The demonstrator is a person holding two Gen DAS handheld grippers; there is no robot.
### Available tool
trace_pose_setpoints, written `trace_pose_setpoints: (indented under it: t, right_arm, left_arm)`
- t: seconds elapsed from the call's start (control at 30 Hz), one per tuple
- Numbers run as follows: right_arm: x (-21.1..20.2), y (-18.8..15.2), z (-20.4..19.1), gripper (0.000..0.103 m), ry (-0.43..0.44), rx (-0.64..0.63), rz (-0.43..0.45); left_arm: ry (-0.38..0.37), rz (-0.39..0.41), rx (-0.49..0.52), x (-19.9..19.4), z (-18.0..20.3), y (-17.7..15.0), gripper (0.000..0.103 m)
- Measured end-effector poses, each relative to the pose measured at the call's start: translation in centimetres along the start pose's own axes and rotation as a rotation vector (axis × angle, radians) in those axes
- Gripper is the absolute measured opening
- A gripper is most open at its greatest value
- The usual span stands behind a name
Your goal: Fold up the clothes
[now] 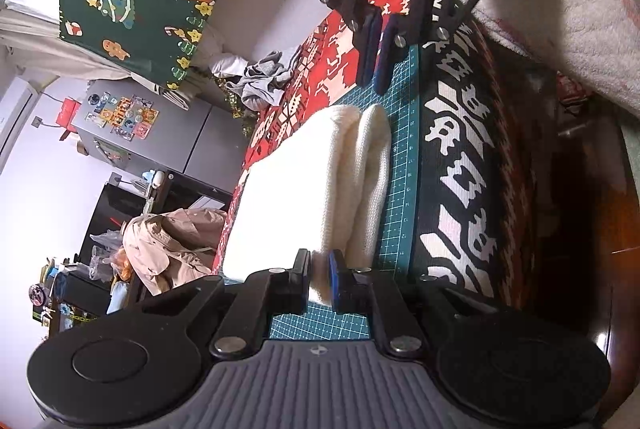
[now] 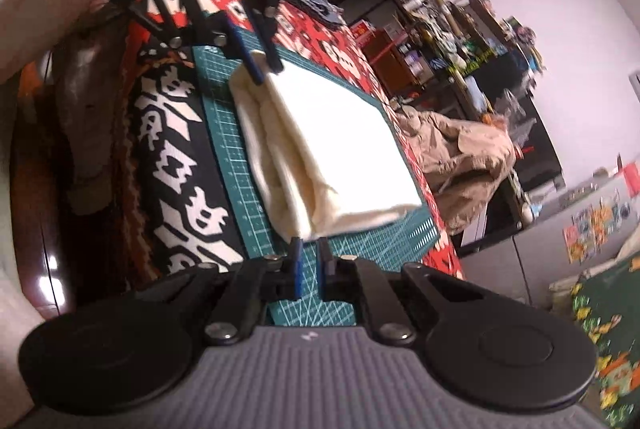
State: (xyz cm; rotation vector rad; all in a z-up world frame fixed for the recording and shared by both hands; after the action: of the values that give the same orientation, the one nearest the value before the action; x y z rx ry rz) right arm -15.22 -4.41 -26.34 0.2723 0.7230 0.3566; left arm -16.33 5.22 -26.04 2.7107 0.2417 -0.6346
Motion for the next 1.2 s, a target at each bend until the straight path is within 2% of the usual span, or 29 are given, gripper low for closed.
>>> trace_pose_setpoints:
  t: [0.1, 0.23, 0.33, 0.57, 0.7, 0.8, 1.0, 1.17, 1.2]
  right_arm:
    - [-0.8, -0.7, 0.6, 0.006, 0.028, 0.115, -0.017]
    - [0.2, -1.3, 1.8, 0.006, 0.051, 0.226, -0.076]
    - [0.8, -1.2, 1.6, 0.006, 0.078, 0.212, -0.083]
    - [-0.2, -0.2, -0.5, 0.007, 0.121, 0.112, -0.019]
    - [-0.5, -0.7, 0.3, 0.007, 0.121, 0.164, -0.030]
    - [-0.5, -1.4, 2.2, 0.007, 0.163, 0.280, -0.051]
    - [0.0, -3.8, 7.3, 0.007, 0.362, 0.651, -0.059]
    - [1.2, -5.5, 12.1, 0.010, 0.467, 0.978, 0.005]
    - [1.7, -5.7, 12.8, 0.010, 0.468, 1.012, 0.007]
  left_arm:
    - [0.003, -0.002, 0.000, -0.1, 0.0, 0.0, 0.016]
    - [0.005, -0.008, 0.000, -0.2, 0.1, -0.1, 0.017]
    - [0.006, -0.012, 0.003, -0.3, 0.1, -0.1, 0.017]
    - [0.011, -0.031, 0.008, -0.4, 0.0, -0.4, 0.017]
    - [0.012, -0.045, 0.010, -0.5, -0.3, -0.8, 0.019]
    - [0.010, -0.061, 0.017, -0.7, -0.5, -1.1, 0.020]
    - [0.001, -0.124, 0.012, -1.2, -1.0, -1.9, 0.020]
    - [-0.006, -0.223, -0.086, -0.5, -3.1, -3.7, 0.020]
    - [-0.005, -0.242, -0.117, -0.1, -3.8, -4.0, 0.020]
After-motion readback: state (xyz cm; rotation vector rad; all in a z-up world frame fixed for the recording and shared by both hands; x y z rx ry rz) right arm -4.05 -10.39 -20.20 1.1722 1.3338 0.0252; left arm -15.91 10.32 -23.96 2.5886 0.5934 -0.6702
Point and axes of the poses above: each gripper's, at about its wrist camera, not at the fingertips, and x roughly the way its jaws point, z to its right, y to its top, the point moved 6 cm from there along x, roughly the way its jaws point, and after that the axes turned 9 degrees about -z, right-handed, at the moved point
